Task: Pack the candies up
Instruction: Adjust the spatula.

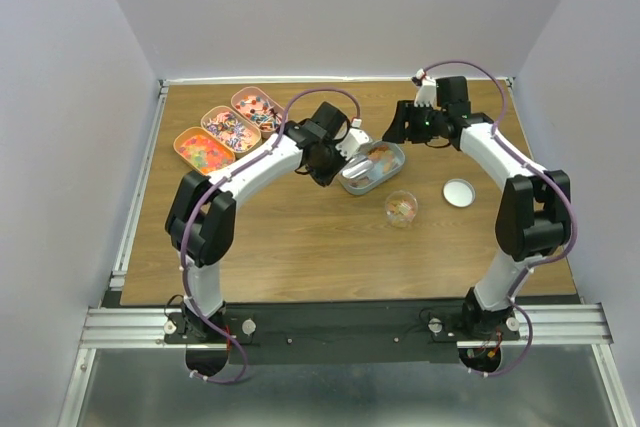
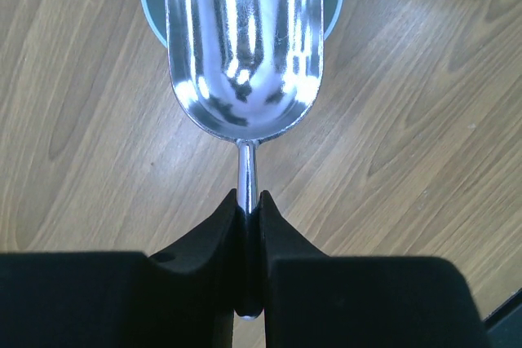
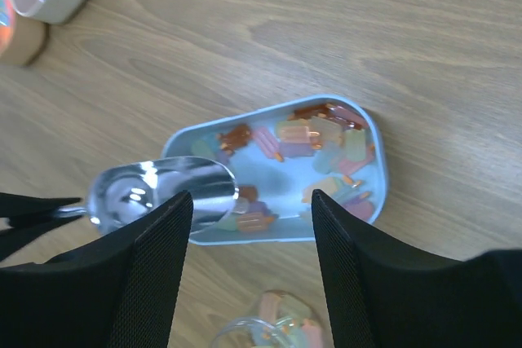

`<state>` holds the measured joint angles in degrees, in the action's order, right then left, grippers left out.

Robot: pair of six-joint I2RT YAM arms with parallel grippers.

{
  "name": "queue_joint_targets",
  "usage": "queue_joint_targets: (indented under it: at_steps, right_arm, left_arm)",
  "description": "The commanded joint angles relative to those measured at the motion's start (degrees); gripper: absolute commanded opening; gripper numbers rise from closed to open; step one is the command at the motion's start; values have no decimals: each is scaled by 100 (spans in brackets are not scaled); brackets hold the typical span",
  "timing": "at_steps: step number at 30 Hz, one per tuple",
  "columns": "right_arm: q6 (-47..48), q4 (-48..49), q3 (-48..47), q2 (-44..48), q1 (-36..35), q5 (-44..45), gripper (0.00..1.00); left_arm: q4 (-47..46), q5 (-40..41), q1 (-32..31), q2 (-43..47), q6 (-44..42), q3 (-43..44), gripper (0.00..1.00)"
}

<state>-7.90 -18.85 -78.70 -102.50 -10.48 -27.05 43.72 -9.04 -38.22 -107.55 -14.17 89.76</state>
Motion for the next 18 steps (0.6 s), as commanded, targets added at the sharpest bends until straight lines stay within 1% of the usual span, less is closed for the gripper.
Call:
queue_joint_targets:
  at_steps: [1, 8, 15, 18]
  right_arm:
    - [-659, 101, 82, 239, 29, -398, 68]
    - [-853, 127, 179, -15, 46, -933, 68]
    - [-792, 119, 337, -174, 99, -1311, 68]
    - [-783, 127, 425, -218, 99, -1443, 66]
  left_arm:
    - [-645, -686, 34, 304, -103, -204, 0]
    - [-1059, -994, 51, 647, -217, -573, 0]
    - [-1191, -1100, 86, 753, -261, -582, 0]
    - [-1261, -1135, 104, 814, -279, -608, 0]
